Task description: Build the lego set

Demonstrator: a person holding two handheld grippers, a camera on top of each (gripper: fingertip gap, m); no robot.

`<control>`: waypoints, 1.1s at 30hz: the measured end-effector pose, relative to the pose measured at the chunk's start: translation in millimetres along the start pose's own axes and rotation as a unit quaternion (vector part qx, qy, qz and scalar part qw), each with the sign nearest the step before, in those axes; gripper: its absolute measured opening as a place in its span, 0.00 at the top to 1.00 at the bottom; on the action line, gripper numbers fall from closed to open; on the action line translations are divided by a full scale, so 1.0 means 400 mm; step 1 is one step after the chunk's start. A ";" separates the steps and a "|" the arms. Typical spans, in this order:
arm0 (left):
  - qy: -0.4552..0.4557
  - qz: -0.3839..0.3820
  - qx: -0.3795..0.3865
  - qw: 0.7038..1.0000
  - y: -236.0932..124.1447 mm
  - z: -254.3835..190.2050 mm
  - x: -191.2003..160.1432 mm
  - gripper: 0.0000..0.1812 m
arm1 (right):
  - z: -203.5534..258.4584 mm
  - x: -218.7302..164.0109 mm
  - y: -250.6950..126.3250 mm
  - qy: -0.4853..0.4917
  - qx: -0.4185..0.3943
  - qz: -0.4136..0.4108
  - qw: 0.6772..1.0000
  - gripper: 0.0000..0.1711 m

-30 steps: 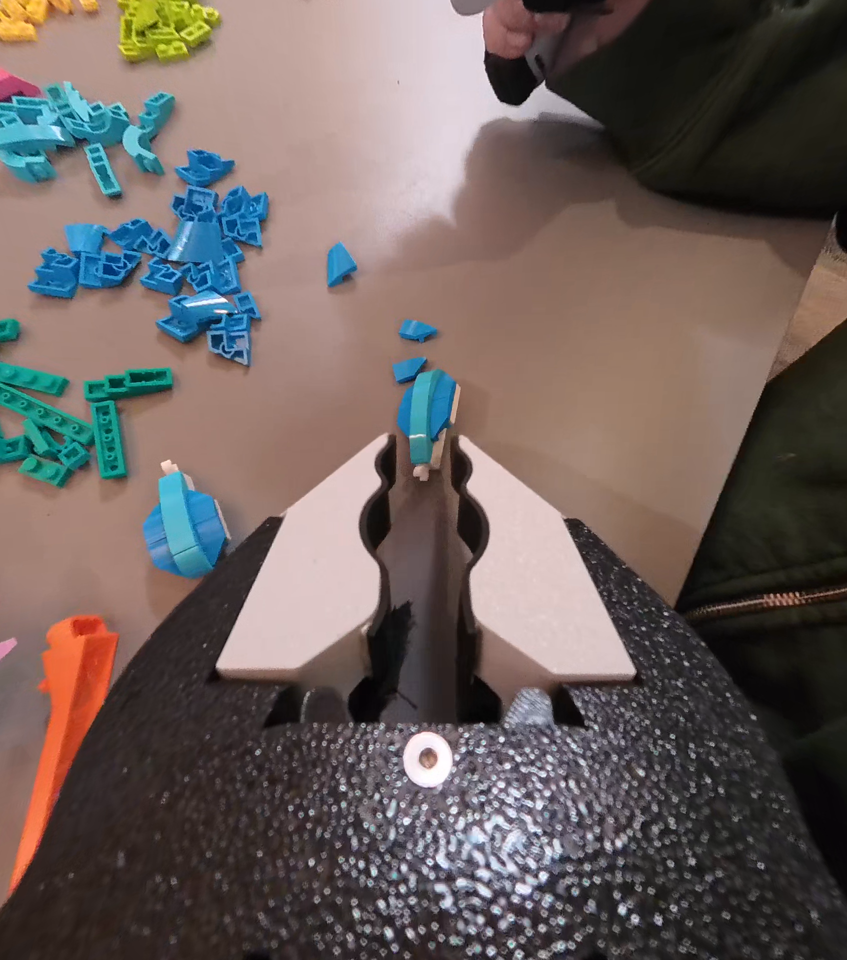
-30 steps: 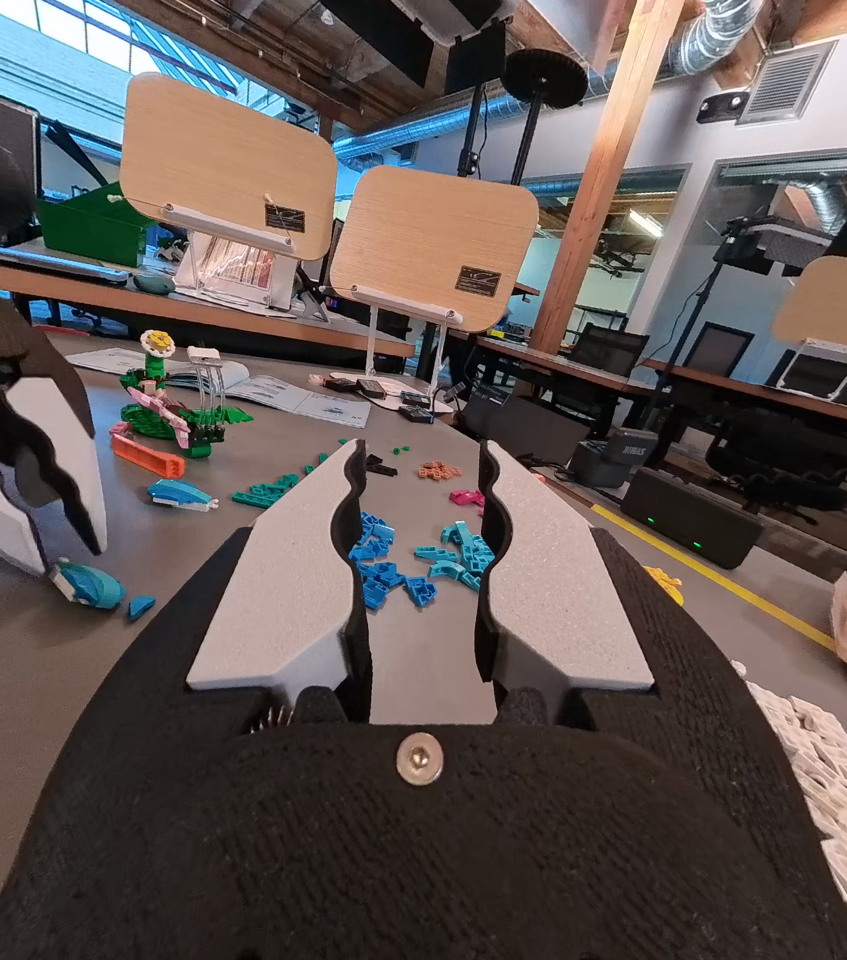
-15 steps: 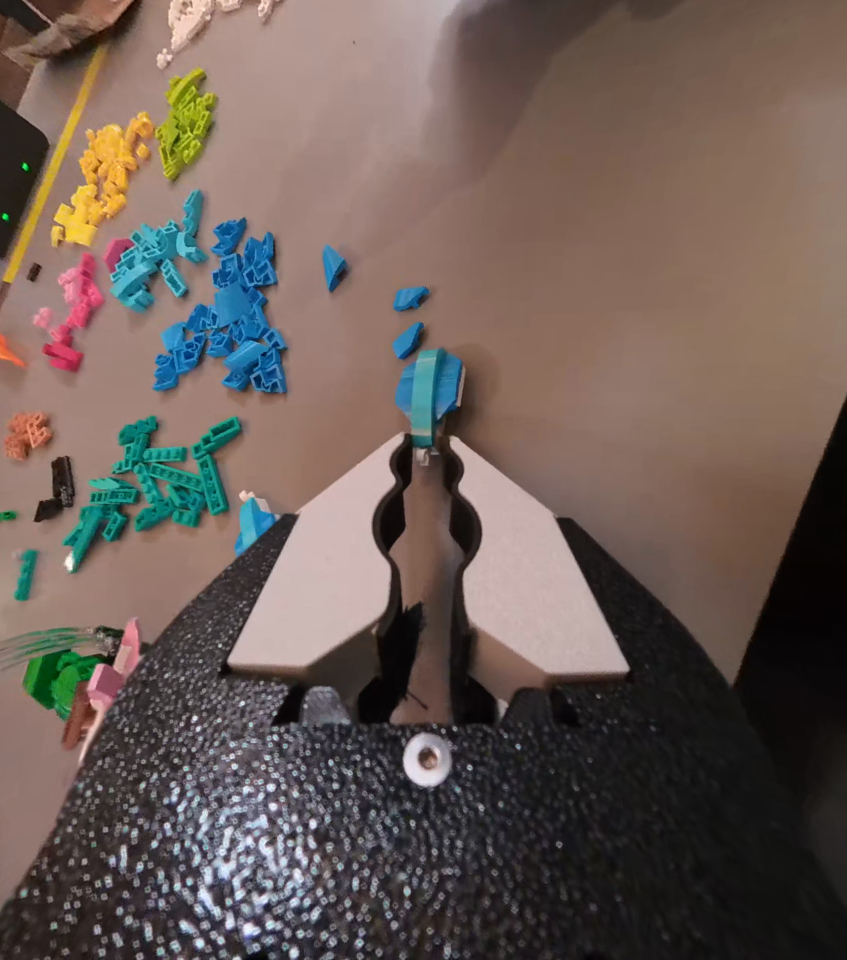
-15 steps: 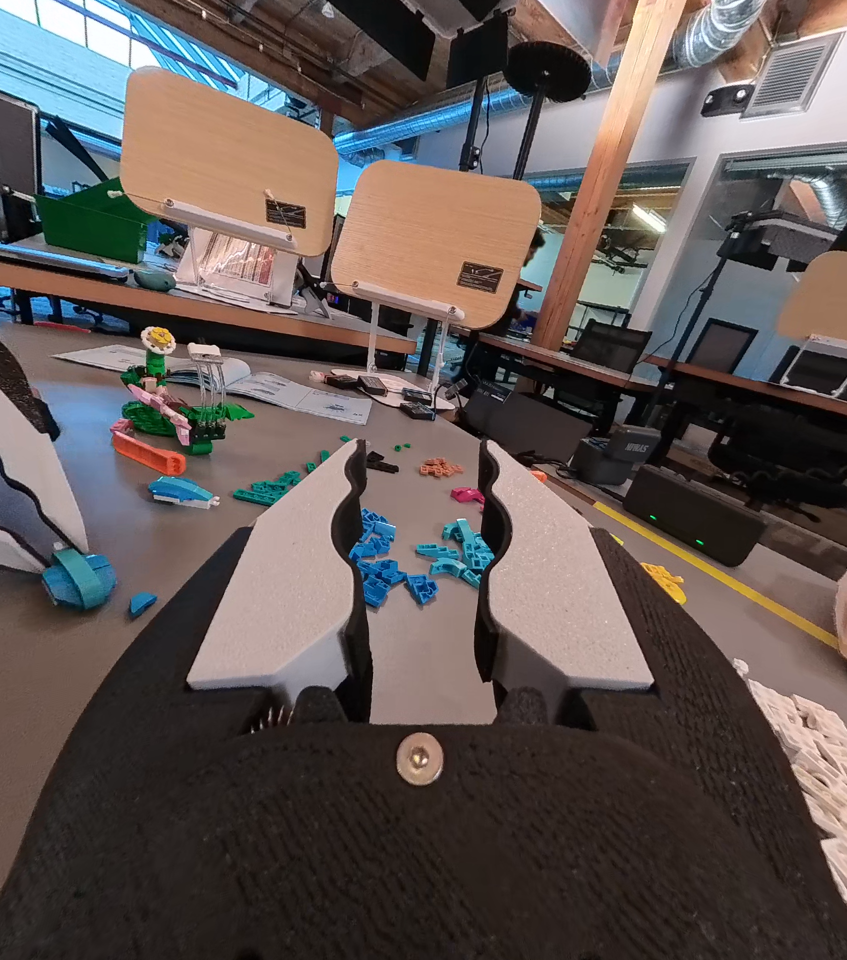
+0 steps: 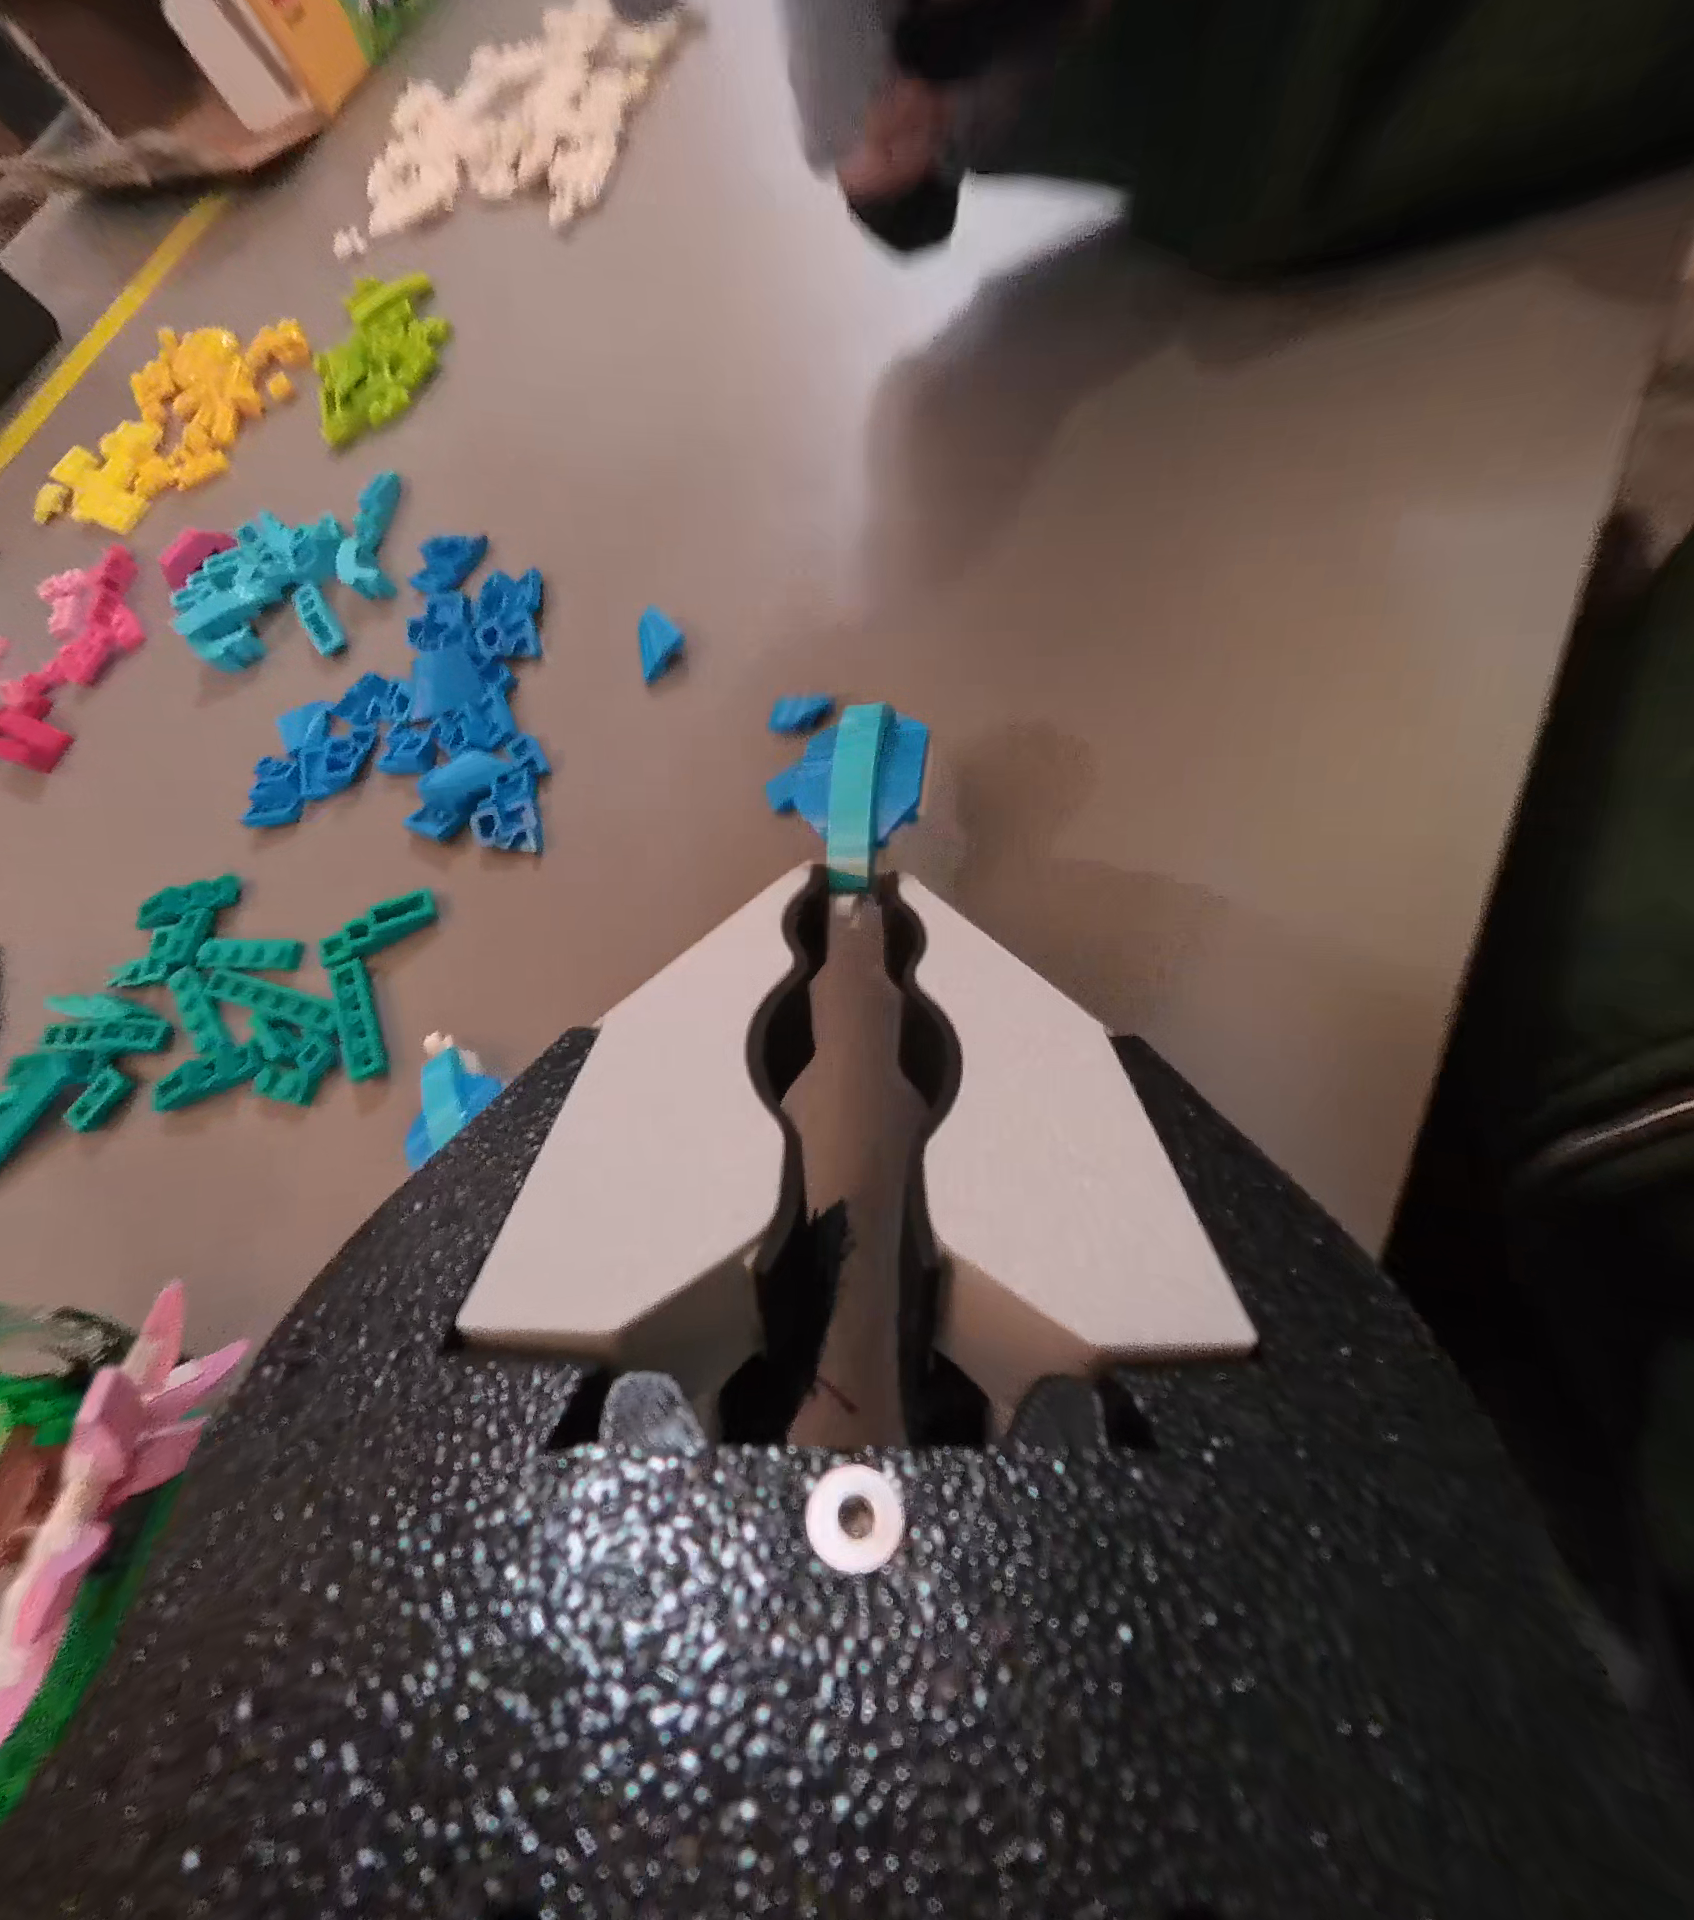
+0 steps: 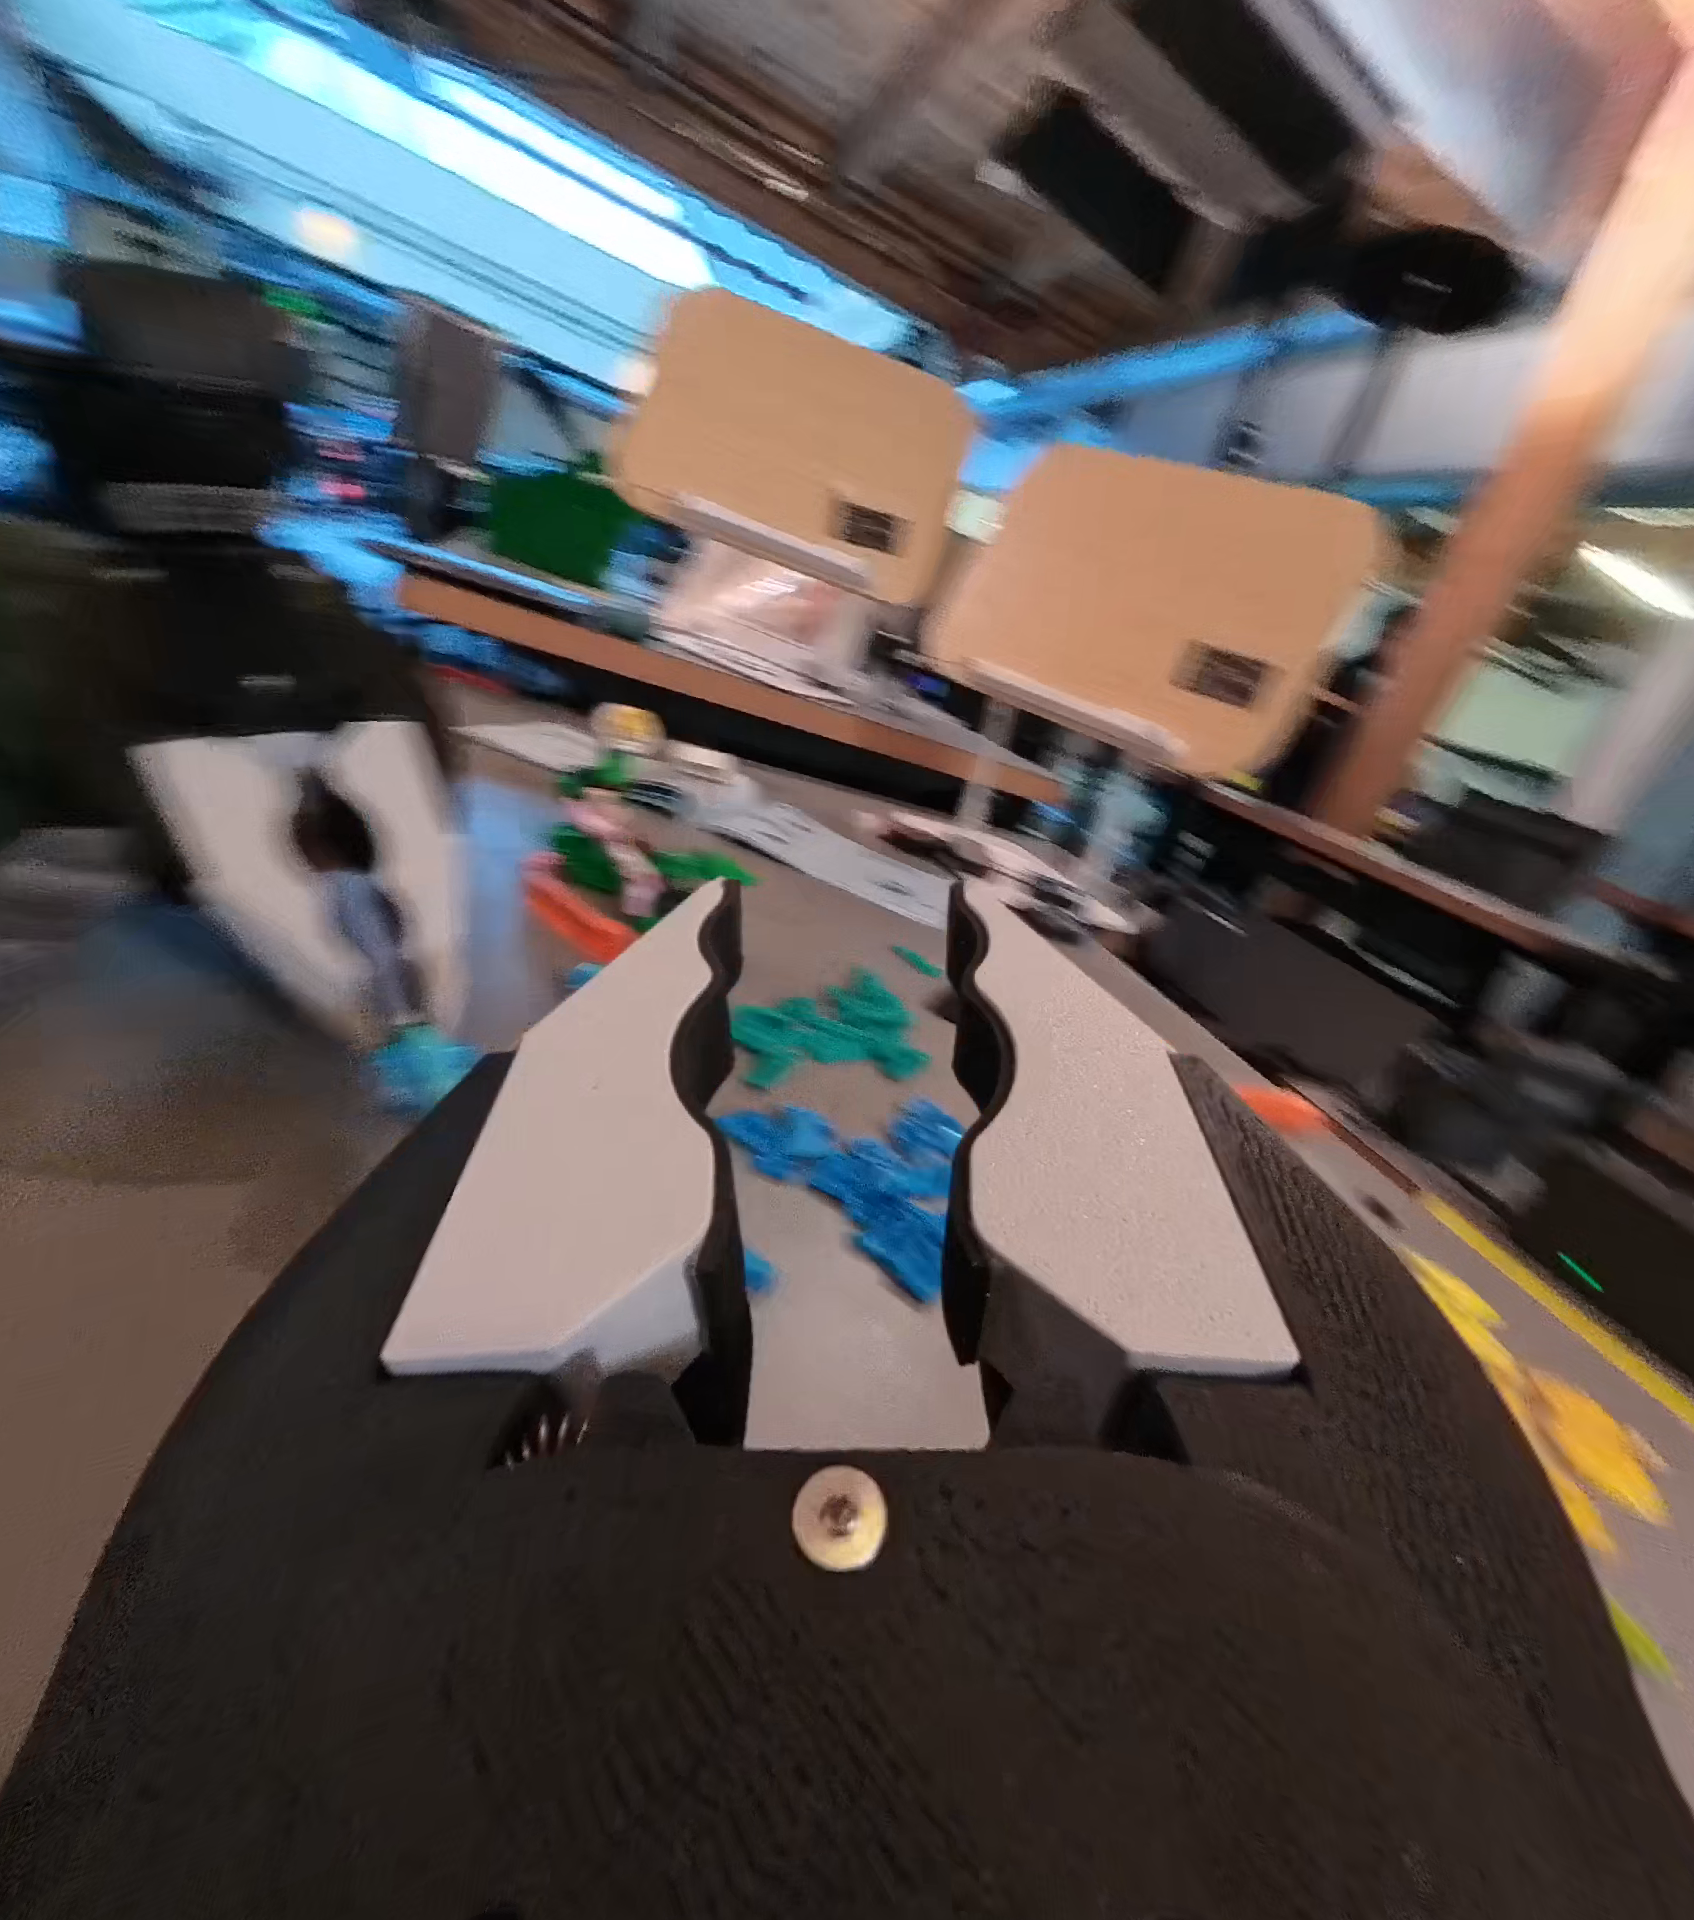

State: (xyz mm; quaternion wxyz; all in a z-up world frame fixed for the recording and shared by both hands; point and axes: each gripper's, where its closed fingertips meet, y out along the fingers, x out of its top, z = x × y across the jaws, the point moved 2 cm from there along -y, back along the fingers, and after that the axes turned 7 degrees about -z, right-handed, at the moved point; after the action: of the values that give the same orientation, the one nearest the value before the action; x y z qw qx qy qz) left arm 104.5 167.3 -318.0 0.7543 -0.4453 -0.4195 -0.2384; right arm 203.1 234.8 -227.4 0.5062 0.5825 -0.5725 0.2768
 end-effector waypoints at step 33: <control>-0.180 -0.125 -0.056 0.974 -0.063 -0.001 0.141 0.97 | 0.207 -0.024 0.055 -0.370 0.116 0.101 0.916 0.93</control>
State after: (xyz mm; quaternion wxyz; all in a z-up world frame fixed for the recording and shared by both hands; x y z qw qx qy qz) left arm 116.4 155.3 -258.6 0.6042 -0.4665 -0.5870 -0.2698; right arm 159.3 167.3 -257.9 0.1560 0.6369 -0.7388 0.1557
